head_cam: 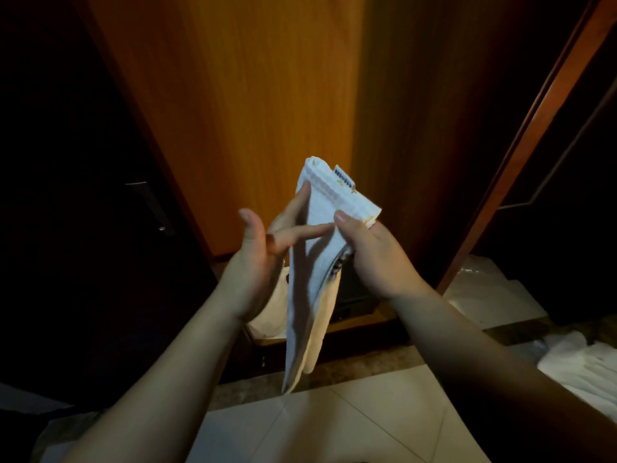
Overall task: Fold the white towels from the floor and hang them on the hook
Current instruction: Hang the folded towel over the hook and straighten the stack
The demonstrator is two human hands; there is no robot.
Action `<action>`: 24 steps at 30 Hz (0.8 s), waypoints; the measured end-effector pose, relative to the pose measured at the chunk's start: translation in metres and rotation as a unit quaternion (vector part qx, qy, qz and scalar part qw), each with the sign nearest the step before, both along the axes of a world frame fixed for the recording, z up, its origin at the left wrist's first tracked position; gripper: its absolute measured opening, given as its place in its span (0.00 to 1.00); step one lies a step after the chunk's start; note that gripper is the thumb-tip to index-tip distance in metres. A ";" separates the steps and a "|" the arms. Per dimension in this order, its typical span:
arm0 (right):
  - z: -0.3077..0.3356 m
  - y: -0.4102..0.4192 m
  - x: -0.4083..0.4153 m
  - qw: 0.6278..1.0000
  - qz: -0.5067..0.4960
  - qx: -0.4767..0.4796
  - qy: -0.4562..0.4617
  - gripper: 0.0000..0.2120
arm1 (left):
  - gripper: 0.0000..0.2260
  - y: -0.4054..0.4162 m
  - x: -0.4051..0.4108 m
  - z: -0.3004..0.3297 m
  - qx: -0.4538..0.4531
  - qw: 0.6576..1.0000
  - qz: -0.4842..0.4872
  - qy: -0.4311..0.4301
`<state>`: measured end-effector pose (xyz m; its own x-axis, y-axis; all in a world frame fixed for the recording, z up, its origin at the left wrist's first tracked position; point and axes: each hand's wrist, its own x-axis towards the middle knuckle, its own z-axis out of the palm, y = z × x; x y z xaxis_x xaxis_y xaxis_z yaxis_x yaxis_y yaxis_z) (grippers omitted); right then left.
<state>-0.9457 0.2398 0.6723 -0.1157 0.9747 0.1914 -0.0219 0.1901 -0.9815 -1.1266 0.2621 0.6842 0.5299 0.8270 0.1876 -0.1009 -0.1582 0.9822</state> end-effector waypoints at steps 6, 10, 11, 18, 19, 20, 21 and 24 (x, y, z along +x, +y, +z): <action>0.039 0.036 0.023 0.999 0.015 -0.001 -0.051 0.16 | 0.24 0.041 -0.006 0.011 0.057 0.985 0.163 -0.025; 0.071 0.050 0.026 0.999 0.024 0.002 -0.039 0.15 | 0.30 0.047 -0.001 0.023 -0.064 0.998 0.010 -0.027; 0.078 0.052 0.026 0.999 0.029 0.007 -0.024 0.16 | 0.32 0.046 0.001 0.025 -0.084 0.995 -0.012 -0.046; 0.096 0.051 0.031 0.990 0.051 -0.051 0.119 0.25 | 0.14 0.026 0.024 0.036 -0.079 0.995 -0.047 -0.049; 0.093 0.051 0.037 0.985 0.079 -0.063 0.138 0.25 | 0.13 0.023 0.027 0.038 -0.079 0.995 -0.030 -0.051; 0.086 0.050 0.045 0.976 0.113 -0.084 0.165 0.28 | 0.11 0.020 0.030 0.040 -0.081 0.995 -0.012 -0.057; 0.076 0.048 0.052 0.965 0.141 -0.110 0.192 0.33 | 0.09 0.018 0.032 0.044 -0.082 0.994 0.007 -0.067; 0.027 0.045 0.057 0.947 0.156 -0.189 0.208 0.43 | 0.08 0.017 0.036 0.061 -0.110 0.986 0.068 -0.107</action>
